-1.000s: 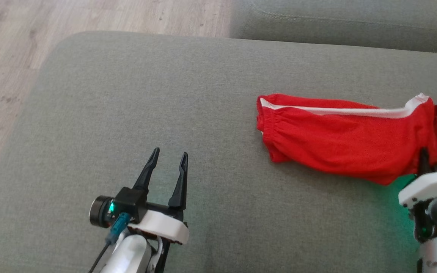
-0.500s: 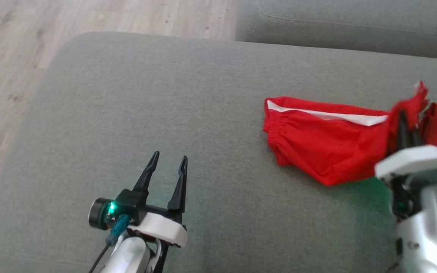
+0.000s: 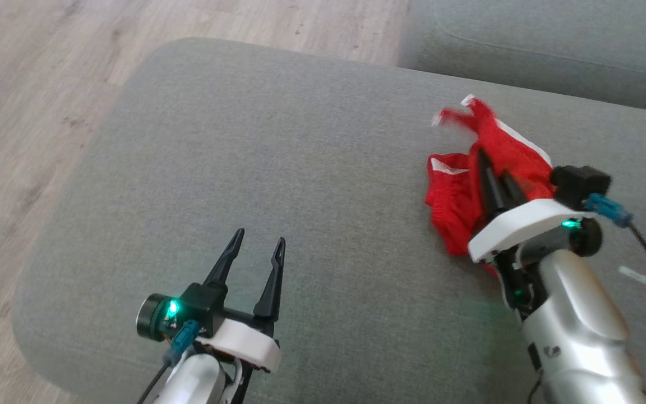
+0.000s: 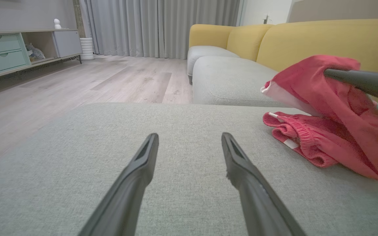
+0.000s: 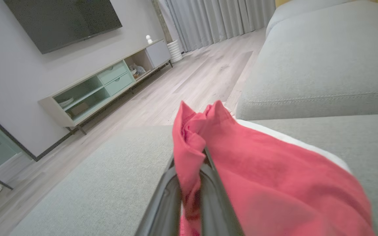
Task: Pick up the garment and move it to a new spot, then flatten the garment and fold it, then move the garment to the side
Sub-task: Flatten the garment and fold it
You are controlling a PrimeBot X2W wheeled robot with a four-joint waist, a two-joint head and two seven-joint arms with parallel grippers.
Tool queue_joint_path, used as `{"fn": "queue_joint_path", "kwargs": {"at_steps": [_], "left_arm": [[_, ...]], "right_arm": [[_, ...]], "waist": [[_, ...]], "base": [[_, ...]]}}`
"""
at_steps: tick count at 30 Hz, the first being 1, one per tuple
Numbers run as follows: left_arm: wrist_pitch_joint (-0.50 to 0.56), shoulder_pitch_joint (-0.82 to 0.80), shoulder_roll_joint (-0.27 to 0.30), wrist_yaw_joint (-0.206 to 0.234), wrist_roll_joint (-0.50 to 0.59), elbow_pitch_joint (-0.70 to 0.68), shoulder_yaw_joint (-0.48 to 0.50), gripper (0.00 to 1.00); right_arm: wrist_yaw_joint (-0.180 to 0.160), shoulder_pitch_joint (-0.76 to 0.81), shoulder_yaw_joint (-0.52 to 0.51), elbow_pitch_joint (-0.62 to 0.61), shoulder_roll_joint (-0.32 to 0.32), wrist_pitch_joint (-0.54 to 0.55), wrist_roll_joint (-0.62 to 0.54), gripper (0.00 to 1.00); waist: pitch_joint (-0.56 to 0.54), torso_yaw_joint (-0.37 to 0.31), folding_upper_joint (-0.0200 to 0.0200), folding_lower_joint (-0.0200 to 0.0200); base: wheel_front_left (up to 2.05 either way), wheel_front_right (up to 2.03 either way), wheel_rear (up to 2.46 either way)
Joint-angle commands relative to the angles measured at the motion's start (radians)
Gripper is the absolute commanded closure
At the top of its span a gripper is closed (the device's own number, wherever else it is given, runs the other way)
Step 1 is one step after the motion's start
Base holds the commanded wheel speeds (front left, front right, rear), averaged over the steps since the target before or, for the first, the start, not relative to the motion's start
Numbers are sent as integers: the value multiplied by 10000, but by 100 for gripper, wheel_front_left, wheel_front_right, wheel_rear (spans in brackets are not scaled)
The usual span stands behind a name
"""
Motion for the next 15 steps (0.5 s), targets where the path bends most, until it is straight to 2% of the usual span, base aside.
{"fn": "queue_joint_path", "kwargs": {"at_steps": [1, 8, 13, 14, 15], "left_arm": [[-13, -395, 135, 32, -27, -319, 312, 0], [-19, -344, 132, 92, -86, -369, 273, 0], [-32, -330, 163, 174, -149, -404, 320, 0], [-35, -330, 171, 182, -162, -403, 327, 0], [-38, -335, 181, 186, -173, -399, 332, 0]], "right_arm": [[-9, -505, 519, -46, 40, -165, 129, 100], [-9, -654, 1576, 844, 40, -287, 260, 100], [-9, -678, 2773, 1628, 41, -205, 272, 100], [-9, -699, 3028, 1731, 41, -298, 215, 45], [-9, -683, 3290, 1799, 41, -371, 271, 0]], "waist": [[17, 144, 0, 0], [96, 259, 0, 0], [138, 88, 0, 0], [136, 24, 0, 0], [127, -42, 0, 0]], "base": [[0, 0, 0], [0, 0, 0], [0, 0, 0], [0, 0, 0], [0, 0, 0]]}}
